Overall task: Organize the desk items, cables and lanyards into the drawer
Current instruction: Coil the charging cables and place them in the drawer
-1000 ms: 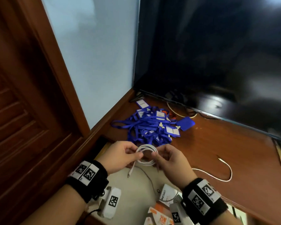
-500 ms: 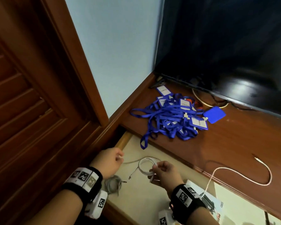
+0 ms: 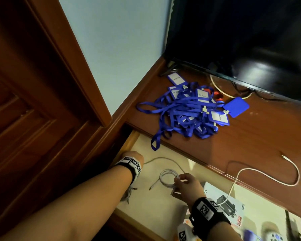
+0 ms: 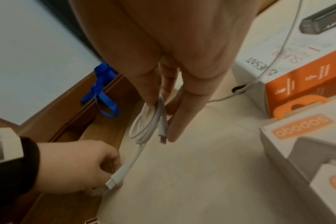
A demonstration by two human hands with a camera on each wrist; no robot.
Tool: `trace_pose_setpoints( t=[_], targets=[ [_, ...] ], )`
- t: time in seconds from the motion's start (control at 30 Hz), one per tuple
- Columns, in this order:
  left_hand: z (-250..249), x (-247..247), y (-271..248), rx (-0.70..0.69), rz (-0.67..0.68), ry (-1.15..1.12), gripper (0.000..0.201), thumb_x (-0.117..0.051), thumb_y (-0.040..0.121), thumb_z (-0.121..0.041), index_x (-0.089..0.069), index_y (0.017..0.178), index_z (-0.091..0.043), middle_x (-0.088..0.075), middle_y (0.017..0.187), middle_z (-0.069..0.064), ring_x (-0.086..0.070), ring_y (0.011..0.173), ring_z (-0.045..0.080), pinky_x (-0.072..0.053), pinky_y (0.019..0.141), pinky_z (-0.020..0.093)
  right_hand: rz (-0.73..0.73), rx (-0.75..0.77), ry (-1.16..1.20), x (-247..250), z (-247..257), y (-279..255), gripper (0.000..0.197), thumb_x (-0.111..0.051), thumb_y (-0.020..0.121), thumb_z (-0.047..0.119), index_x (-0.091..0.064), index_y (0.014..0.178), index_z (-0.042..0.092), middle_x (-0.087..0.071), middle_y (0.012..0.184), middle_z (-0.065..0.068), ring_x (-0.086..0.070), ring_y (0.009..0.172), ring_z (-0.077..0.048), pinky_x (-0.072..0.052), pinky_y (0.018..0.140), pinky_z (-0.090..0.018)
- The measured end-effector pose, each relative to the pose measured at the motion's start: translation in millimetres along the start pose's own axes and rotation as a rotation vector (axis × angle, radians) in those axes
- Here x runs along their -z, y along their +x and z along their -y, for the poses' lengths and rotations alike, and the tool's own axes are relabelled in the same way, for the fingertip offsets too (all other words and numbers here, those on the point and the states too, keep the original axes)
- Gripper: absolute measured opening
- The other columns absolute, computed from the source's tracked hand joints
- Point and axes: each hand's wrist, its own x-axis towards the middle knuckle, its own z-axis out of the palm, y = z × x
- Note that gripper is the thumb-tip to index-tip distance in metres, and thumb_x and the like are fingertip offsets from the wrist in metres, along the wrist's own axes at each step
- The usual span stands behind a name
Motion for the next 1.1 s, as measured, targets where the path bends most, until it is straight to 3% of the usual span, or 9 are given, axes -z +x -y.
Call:
trace_pose_setpoints(
  t=[0.13, 0.23, 0.33, 0.43, 0.63, 0.77, 0.93, 1.0, 1.1],
  targets=[
    [2, -2, 10, -0.032, 0.059, 0.051, 0.027, -0.063, 0.091, -0.009, -0.069, 0.117, -0.010, -0.067, 0.124, 0.015, -0.067, 0.111, 0.040, -0.060, 0.090, 0.056, 0.001, 0.002, 0.002, 2, -1, -5, 0.010, -0.066, 0.097, 0.008, -0.062, 0.101, 0.000, -0.072, 0.093, -0.027, -0.071, 0.076, -0.031, -0.064, 0.074, -0.049],
    [9, 10, 11, -0.054, 0.033, 0.012, 0.018, -0.061, 0.090, -0.009, -0.064, 0.106, -0.015, -0.067, 0.115, 0.013, -0.069, 0.103, 0.041, -0.060, 0.086, 0.057, 0.019, -0.002, 0.012, -3, -3, -4, 0.011, -0.066, 0.097, 0.008, -0.063, 0.102, -0.001, -0.073, 0.095, -0.028, -0.073, 0.079, -0.035, -0.065, 0.074, -0.049],
    [13, 53, -26, -0.076, -0.107, -0.178, 0.015, -0.056, 0.097, -0.012, -0.066, 0.107, -0.016, -0.068, 0.109, 0.008, -0.070, 0.104, 0.034, -0.057, 0.088, 0.041, 0.043, -0.009, 0.005, -15, -4, 4, 0.011, -0.066, 0.097, 0.007, -0.062, 0.102, -0.003, -0.072, 0.091, -0.028, -0.071, 0.074, -0.032, -0.064, 0.075, -0.050],
    [22, 99, -70, -0.146, -0.277, -0.379, 0.010, -0.063, 0.098, -0.026, -0.072, 0.101, -0.025, -0.072, 0.105, -0.001, -0.069, 0.100, 0.023, -0.057, 0.088, 0.037, 0.069, 0.015, -0.089, -36, -3, 17, 0.010, -0.068, 0.095, 0.009, -0.064, 0.099, 0.000, -0.074, 0.081, -0.022, -0.071, 0.068, -0.029, -0.064, 0.075, -0.053],
    [48, 125, -122, -0.292, -0.322, -0.571, 0.008, -0.073, 0.093, -0.032, -0.077, 0.094, -0.025, -0.075, 0.082, -0.008, -0.068, 0.080, 0.003, -0.050, 0.075, 0.019, 0.174, 0.037, -0.269, -89, 12, 37, 0.013, -0.072, 0.093, 0.024, -0.064, 0.096, 0.014, -0.076, 0.080, -0.014, -0.071, 0.065, -0.026, -0.065, 0.071, -0.047],
    [64, 124, -137, -0.276, -0.359, -0.634, 0.006, -0.071, 0.094, -0.035, -0.076, 0.094, -0.032, -0.072, 0.086, -0.012, -0.065, 0.084, -0.001, -0.053, 0.080, 0.022, 0.195, 0.051, -0.349, -112, 21, 47, 0.018, -0.072, 0.093, 0.025, -0.064, 0.104, 0.013, -0.077, 0.078, -0.013, -0.074, 0.066, -0.026, -0.065, 0.071, -0.041],
    [71, 116, -149, -0.284, -0.402, -0.713, 0.005, -0.070, 0.095, -0.038, -0.075, 0.096, -0.034, -0.071, 0.091, -0.016, -0.064, 0.090, -0.004, -0.052, 0.081, 0.018, 0.238, 0.030, -0.478, -128, 22, 72, 0.016, -0.078, 0.083, 0.021, -0.065, 0.092, 0.016, -0.078, 0.082, -0.014, -0.077, 0.080, -0.032, -0.064, 0.077, -0.049],
    [70, 113, -150, -0.290, -0.396, -0.710, 0.006, -0.070, 0.095, -0.038, -0.075, 0.097, -0.034, -0.071, 0.092, -0.015, -0.065, 0.092, -0.003, -0.055, 0.084, 0.022, 0.257, 0.037, -0.547, -131, 21, 78, 0.014, -0.078, 0.081, 0.018, -0.066, 0.089, 0.017, -0.078, 0.086, -0.013, -0.077, 0.083, -0.031, -0.065, 0.077, -0.048],
    [69, 109, -150, -0.284, -0.379, -0.709, 0.007, -0.069, 0.096, -0.039, -0.074, 0.098, -0.034, -0.072, 0.094, -0.015, -0.066, 0.094, -0.001, -0.058, 0.088, 0.030, 0.260, 0.100, -0.656, -134, 24, 71, 0.008, -0.069, 0.090, 0.026, -0.067, 0.088, 0.019, -0.078, 0.087, -0.010, -0.077, 0.083, -0.029, -0.065, 0.077, -0.045]
  ],
)
